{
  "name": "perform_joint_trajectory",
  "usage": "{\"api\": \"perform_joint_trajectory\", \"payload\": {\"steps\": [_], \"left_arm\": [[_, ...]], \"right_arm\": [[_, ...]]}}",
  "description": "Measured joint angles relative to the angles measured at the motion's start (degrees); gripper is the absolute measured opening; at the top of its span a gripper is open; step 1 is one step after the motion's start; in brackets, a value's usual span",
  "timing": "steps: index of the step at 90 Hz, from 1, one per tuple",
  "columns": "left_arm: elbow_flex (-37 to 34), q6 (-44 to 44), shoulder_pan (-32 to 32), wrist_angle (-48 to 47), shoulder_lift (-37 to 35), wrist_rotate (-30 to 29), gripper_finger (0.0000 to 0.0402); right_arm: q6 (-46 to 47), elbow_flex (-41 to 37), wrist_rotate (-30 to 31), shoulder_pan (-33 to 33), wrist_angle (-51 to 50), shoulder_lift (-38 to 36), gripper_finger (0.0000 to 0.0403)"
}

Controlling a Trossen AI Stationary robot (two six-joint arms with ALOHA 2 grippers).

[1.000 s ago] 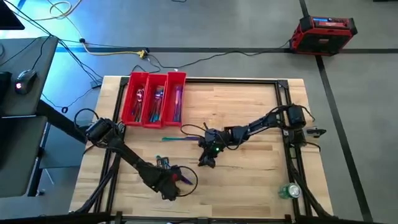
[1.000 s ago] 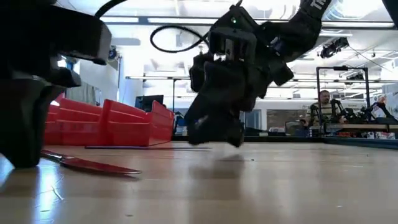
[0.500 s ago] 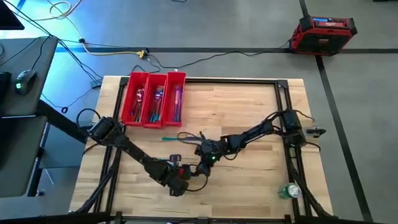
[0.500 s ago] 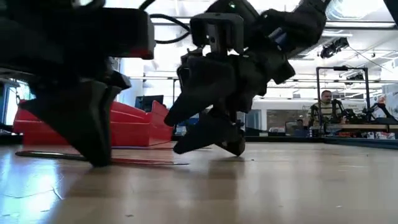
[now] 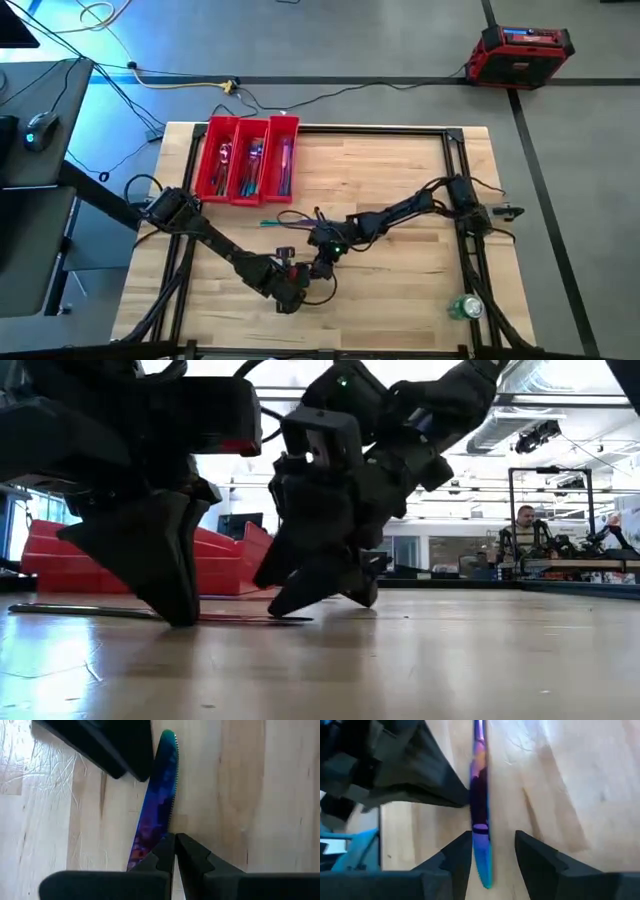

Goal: Sort silverware
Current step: Put the blue knife into the right red bin

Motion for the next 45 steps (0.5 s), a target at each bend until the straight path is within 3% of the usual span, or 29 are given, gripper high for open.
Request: {"api": "perform_joint_trajectory", "payload": {"steps": [17,45], "left_arm": [[-0.02,0.37,-0.02,-0.02,0.02,-0.77,0.0],[-1.07,-1.28,-0.94,0.68,0.11,-1.74,0.0]], "right_arm": [[-0.02,4.08,-2.39,1.74,2.17,4.1,0.0138],[-6.98,12.52,-5.33,2.95,-9.33,7.6,0.0138]]}}
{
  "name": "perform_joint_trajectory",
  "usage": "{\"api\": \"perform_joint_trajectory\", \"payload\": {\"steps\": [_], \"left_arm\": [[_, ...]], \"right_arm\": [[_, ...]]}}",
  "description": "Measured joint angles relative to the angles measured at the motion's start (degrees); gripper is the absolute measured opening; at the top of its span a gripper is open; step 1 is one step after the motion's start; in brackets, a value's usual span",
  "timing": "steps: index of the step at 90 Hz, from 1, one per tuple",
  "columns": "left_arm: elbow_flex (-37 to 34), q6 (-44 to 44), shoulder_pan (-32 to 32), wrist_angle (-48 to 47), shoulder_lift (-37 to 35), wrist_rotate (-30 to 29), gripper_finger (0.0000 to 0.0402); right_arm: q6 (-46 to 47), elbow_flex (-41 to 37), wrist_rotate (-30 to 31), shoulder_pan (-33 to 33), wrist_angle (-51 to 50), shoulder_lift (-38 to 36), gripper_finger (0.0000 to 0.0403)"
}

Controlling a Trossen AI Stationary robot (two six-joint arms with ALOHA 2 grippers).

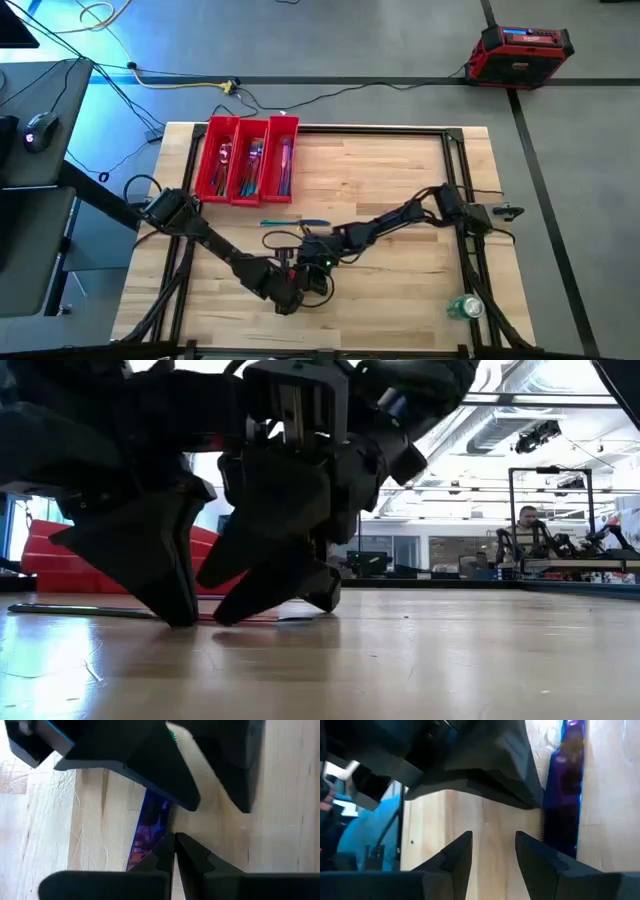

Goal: Sort silverware
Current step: Put the blue knife into the right red bin

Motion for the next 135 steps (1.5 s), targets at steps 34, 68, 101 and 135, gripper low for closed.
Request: {"api": "perform_joint_trajectory", "payload": {"steps": [34,68,101,135], "left_arm": [[-0.11,-3.92,-2.34,-0.87,-1.57,-0.48,0.0],[-0.02,-4.12,-2.57,-1.87,-1.55,0.97,0.0],[0.02,-5.77,-3.94,-4.66,-1.62,2.56,0.0],[-0.29,-3.88,-4.05,-4.55,-1.62,1.47,0.0]], "right_arm": [[-5.86,1.2,-3.16,-1.85,-4.83,-1.23,0.0138],[-6.55,1.14,-7.09,-3.59,-3.16,-1.48,0.0139],[-7.67,1.15,-4.35,-5.27,-6.4,-1.66,0.0138],[-7.78,1.25,-0.57,-5.59,-6.73,-3.34,0.0138]]}}
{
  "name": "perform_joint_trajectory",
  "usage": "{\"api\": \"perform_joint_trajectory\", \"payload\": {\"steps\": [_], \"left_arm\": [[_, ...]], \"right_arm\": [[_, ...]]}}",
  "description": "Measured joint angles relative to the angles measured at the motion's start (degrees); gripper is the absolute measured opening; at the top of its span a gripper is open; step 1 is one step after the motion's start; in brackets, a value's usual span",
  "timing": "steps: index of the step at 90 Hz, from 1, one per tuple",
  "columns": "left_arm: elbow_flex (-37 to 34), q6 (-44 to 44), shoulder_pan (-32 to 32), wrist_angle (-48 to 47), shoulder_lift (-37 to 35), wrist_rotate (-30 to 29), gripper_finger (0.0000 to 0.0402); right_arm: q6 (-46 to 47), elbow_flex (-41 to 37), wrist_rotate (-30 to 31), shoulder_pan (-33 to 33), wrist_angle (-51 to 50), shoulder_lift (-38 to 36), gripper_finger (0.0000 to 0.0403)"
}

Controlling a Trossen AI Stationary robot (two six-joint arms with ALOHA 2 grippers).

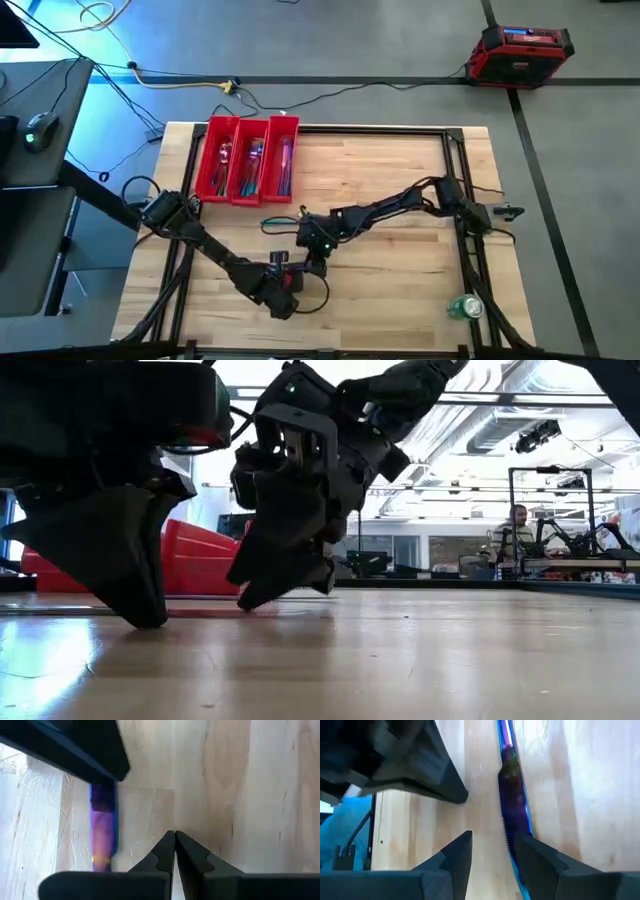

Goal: Sort silverware
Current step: Put the blue knife into the right red bin

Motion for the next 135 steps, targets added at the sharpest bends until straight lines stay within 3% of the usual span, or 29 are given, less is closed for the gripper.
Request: {"api": "perform_joint_trajectory", "payload": {"steps": [18,30,39,93,135], "left_arm": [[-0.81,-1.33,-0.12,0.26,-0.08,0.09,0.0],[-0.81,-1.31,-0.49,0.06,-0.06,-0.54,0.0],[-0.85,-1.03,-0.55,0.0,-0.04,-1.09,0.0],[-1.1,4.06,0.98,1.15,0.31,-4.95,0.0],[-6.66,4.53,1.2,10.78,-0.09,-7.59,0.0]], "right_arm": [[0.16,0.01,0.2,-1.07,-0.45,-1.17,0.0138],[-0.19,0.0,5.8,-2.18,-5.95,-1.04,0.0138],[-0.44,-0.08,6.51,-2.59,-7.84,-1.0,0.0138],[6.0,-2.03,2.97,1.98,-4.34,-1.02,0.0138],[10.49,-1.95,1.1,1.9,2.19,1.82,0.0138]]}}
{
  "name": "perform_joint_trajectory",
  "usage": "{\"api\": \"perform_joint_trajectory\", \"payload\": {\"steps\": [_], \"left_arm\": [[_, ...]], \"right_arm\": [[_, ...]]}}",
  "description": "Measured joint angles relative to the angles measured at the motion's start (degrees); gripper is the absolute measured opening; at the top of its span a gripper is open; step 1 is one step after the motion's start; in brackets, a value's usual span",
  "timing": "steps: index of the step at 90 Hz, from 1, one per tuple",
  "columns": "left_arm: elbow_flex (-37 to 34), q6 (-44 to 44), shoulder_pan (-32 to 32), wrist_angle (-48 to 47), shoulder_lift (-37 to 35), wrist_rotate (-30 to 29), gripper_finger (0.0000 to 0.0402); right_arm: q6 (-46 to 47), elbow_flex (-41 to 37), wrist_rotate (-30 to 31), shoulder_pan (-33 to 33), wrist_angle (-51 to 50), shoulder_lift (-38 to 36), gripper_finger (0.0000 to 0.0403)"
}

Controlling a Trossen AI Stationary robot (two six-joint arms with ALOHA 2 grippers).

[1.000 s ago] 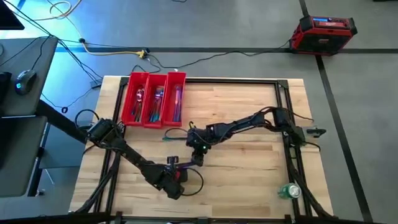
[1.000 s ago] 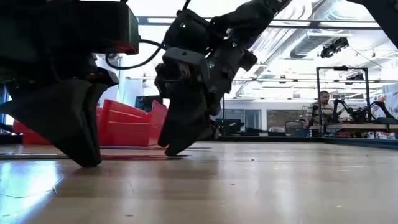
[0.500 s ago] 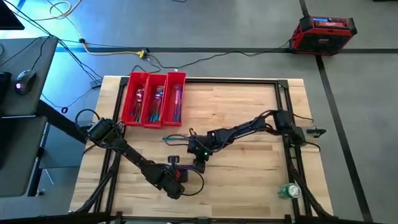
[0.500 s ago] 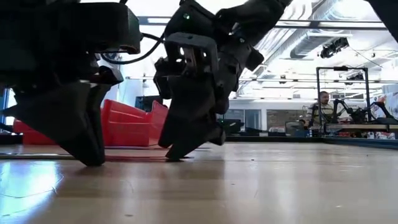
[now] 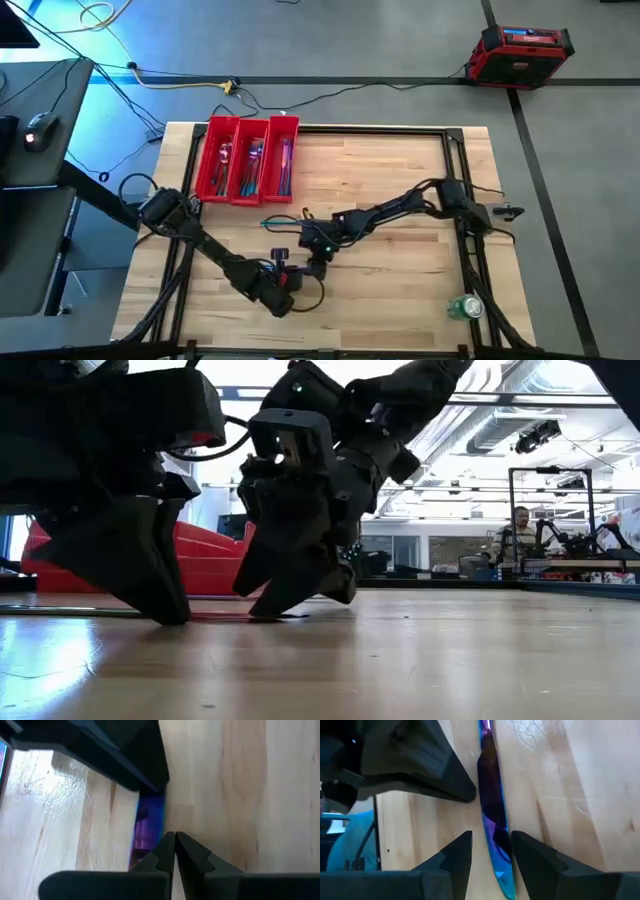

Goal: Sort silverware
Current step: Put the blue knife into the right red bin

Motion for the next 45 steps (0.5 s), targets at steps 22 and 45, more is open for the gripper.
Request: {"api": "perform_joint_trajectory", "payload": {"steps": [22,45], "left_arm": [[-0.11,1.11,0.58,1.33,0.09,-1.37,0.0],[-0.17,3.27,2.0,2.8,0.15,-1.33,0.0]], "right_arm": [[0.62,0.0,0.25,0.13,1.41,0.13,0.0138],[1.09,-0.07,0.58,0.33,1.48,0.21,0.0138]]}}
